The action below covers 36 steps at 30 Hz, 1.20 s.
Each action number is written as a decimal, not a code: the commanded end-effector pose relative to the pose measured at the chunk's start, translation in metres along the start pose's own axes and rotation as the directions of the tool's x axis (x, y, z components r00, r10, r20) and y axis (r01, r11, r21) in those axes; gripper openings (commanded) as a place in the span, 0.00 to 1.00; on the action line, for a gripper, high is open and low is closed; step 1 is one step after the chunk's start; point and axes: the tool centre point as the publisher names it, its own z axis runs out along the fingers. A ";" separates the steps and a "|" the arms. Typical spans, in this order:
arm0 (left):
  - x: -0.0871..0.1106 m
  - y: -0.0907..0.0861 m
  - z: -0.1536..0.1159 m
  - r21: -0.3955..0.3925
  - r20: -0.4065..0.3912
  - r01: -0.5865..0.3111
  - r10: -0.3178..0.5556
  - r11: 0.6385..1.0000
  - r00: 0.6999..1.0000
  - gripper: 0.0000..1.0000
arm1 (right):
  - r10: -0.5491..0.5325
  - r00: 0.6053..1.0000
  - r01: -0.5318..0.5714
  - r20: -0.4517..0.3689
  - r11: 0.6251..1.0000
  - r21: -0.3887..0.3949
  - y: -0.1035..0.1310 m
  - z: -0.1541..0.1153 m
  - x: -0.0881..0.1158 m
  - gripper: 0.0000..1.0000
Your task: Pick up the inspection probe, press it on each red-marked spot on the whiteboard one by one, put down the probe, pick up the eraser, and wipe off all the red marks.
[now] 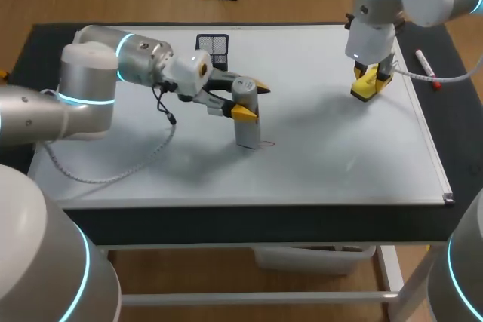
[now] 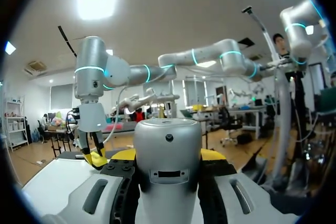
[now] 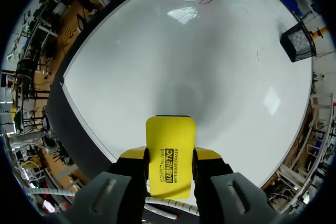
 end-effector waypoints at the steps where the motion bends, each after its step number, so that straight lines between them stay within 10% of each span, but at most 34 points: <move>1: -0.010 0.005 0.007 0.006 -0.050 -0.011 0.011 1.000 0.999 0.00 | -0.002 1.000 0.002 -0.003 1.000 0.002 -0.001 -0.001 0.000 0.00; 36: -0.024 0.019 0.024 0.001 -0.087 0.042 -0.042 0.999 0.995 0.00 | -0.002 1.000 0.002 -0.003 1.000 0.002 -0.001 -0.001 0.000 0.00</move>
